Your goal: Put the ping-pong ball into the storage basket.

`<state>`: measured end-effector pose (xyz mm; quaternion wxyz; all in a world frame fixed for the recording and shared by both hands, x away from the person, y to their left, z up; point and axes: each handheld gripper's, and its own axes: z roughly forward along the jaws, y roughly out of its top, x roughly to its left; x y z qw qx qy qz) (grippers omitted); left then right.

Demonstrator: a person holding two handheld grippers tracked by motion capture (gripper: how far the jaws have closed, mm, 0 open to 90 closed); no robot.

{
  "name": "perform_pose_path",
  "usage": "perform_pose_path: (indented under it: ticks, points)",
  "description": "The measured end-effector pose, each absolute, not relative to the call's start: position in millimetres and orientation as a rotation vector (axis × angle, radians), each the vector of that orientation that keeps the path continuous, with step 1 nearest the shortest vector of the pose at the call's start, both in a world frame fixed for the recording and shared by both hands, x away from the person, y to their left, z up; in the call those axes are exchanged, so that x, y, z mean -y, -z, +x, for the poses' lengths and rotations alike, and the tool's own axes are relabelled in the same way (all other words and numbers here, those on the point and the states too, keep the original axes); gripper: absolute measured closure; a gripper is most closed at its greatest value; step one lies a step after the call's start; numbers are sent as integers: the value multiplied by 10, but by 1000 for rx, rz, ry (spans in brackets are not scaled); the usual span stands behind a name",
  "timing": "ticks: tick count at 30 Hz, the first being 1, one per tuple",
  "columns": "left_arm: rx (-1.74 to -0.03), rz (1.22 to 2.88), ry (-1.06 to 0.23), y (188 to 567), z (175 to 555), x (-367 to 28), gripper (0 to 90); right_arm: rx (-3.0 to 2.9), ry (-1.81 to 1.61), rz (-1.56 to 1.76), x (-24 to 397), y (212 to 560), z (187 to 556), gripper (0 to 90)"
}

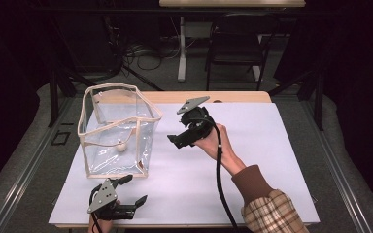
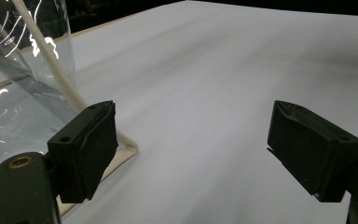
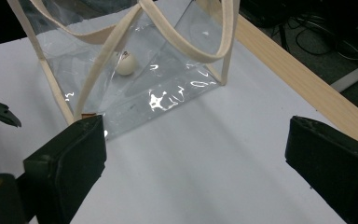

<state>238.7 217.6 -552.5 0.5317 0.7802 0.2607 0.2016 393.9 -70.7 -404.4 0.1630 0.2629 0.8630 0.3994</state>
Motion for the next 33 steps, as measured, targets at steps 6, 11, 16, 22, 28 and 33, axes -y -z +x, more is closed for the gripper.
perform_pose_path:
  ticks: [6,11,16,22,28,33]
  points:
    - [-622,1861,-481,5526,2389,-2179,161,-2457,-1143,771,861,4085,3881,28]
    - [-620,1864,-480,5527,2390,-2175,161,-2463,-1132,778,955,4139,3820,19]
    - [-622,1865,-486,5526,2386,-2178,161,-2457,-1142,800,1061,4184,3776,15]
    - [-622,1866,-487,5525,2387,-2178,161,-2444,-1145,818,1192,4240,3718,14]
    - [-620,1866,-484,5526,2390,-2177,161,-2459,-1115,819,1289,4299,3645,11]
    - [-620,1865,-480,5529,2392,-2173,161,-2458,-1097,826,1367,4337,3585,9]
